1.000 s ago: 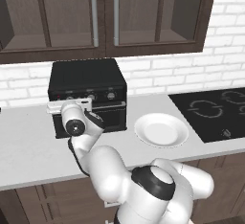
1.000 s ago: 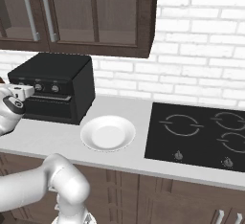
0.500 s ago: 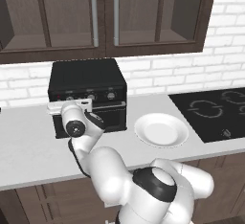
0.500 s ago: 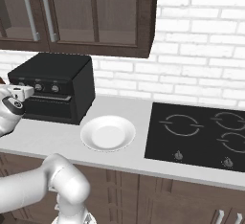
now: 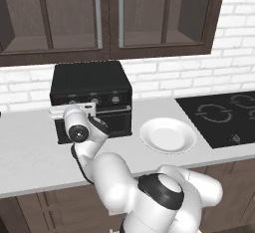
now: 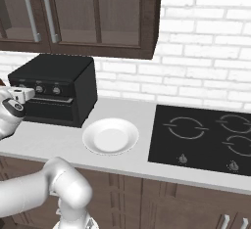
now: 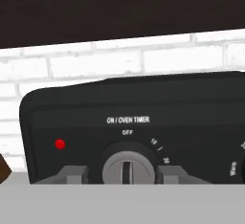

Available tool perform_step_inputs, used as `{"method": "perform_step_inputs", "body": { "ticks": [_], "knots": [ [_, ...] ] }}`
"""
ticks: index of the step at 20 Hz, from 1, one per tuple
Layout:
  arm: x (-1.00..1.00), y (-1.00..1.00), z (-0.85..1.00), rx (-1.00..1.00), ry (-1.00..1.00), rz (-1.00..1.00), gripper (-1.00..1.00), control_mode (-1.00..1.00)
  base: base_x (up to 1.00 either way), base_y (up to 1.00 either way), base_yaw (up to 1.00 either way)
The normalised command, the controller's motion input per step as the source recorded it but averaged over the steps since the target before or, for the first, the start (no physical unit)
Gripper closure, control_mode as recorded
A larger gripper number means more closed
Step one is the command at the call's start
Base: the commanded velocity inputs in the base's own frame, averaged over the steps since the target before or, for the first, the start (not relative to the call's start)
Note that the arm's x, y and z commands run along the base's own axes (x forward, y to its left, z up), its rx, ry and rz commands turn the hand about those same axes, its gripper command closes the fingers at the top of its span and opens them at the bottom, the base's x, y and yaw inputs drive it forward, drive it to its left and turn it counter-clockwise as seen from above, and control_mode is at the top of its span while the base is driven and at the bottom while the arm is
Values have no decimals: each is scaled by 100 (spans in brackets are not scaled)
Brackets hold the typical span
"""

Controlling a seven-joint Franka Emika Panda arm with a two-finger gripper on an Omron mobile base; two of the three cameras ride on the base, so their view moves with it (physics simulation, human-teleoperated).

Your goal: Pick up the kebab skewer and baguette bread, and place them inside the toaster oven. Close the toaster oven door and start by setting the timer.

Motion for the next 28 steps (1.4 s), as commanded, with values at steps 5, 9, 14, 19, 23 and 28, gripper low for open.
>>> {"method": "perform_step_inputs", "body": {
  "ticks": [5, 9, 14, 19, 23, 28],
  "knots": [
    [0, 0, 0, 0, 0, 0, 100, -100, 0, 0, 0],
    [0, 0, 0, 0, 0, 0, 100, -100, 0, 0, 0],
    [-12, 0, 0, 2, -3, 0, 100, -100, 0, 0, 0],
    [-4, 0, 0, 9, -5, -4, 100, -100, 0, 0, 0],
    [0, 0, 0, 10, -3, -6, 100, -100, 0, 0, 0],
    [0, 0, -1, 13, -2, -6, 100, -100, 0, 0, 0]
  ]
}}
